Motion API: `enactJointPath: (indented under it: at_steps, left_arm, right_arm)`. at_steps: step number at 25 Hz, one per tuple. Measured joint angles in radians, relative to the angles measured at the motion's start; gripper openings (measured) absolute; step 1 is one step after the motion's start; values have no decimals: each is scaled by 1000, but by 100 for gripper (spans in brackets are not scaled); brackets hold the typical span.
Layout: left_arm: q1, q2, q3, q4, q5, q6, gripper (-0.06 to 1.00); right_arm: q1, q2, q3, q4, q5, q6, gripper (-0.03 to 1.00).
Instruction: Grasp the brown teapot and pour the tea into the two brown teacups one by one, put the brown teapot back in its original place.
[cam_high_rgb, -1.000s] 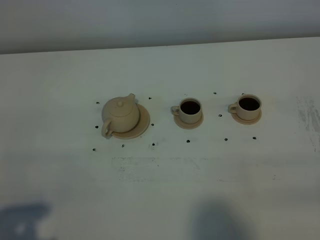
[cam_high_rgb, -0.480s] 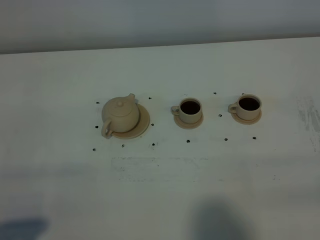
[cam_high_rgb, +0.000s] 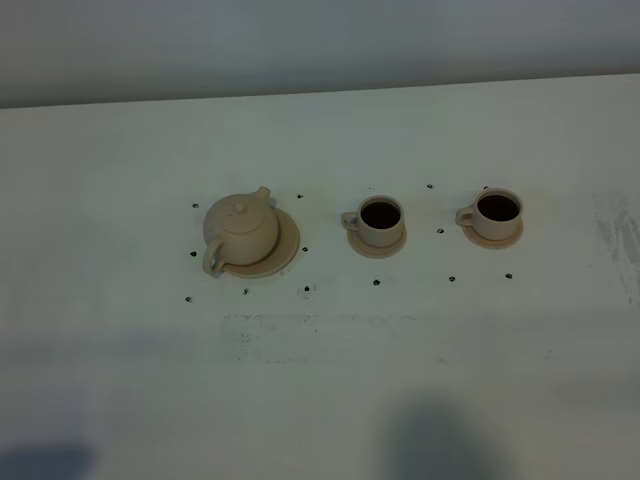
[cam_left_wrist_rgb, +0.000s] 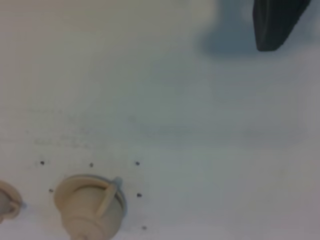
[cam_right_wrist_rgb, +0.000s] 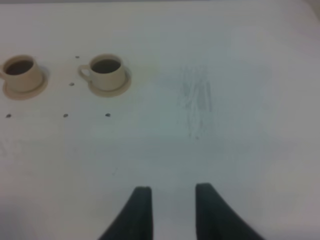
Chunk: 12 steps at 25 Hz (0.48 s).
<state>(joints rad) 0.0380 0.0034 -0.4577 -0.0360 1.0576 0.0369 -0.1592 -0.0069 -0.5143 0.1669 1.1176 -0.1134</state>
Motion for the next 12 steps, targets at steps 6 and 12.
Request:
enactJointPath:
  at_steps: [6,12]
  left_arm:
    - [-14,-7,1,50,0,-57,46]
    - [-14,-8,1,36,0,-37,46]
  right_arm:
    - [0,0,0,0,0,0,23]
    - [0,0,0,0,0,0,23]
